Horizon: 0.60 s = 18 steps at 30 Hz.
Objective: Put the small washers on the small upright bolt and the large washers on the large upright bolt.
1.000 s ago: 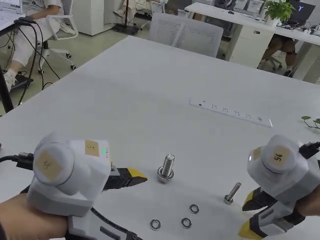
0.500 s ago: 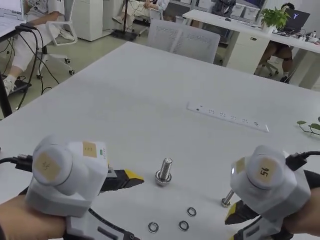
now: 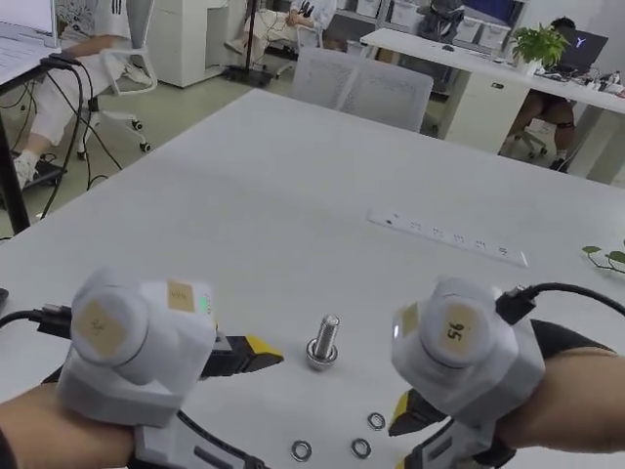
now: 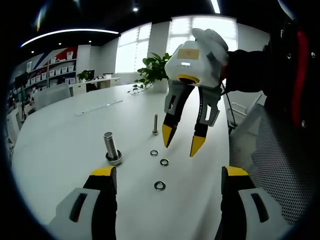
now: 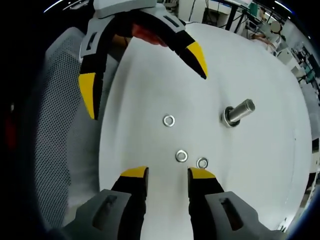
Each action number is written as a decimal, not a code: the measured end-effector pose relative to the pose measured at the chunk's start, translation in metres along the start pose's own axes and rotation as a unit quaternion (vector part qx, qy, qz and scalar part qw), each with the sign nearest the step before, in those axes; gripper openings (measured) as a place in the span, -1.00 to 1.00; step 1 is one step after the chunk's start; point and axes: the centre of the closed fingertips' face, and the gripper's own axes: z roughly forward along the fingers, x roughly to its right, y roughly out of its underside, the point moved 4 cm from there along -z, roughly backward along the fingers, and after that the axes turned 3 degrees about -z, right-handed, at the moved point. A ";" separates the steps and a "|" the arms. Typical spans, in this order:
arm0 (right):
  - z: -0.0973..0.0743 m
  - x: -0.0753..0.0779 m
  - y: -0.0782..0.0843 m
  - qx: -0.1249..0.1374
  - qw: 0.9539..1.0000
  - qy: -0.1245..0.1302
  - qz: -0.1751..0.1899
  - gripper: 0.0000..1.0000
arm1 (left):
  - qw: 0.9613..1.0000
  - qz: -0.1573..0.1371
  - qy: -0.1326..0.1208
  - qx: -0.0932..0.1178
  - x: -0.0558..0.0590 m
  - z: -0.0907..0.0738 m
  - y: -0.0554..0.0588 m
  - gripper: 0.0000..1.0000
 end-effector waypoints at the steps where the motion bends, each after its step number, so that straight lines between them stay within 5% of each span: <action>1: 0.001 0.001 -0.003 0.001 1.000 -0.001 -0.002 -0.34 | 1.000 0.000 0.000 0.000 0.000 0.000 0.000 0.72; 18: 0.027 0.006 -0.047 0.013 0.998 -0.025 -0.051 -0.42 | 1.000 -0.003 -0.002 0.004 -0.003 0.001 -0.001 0.72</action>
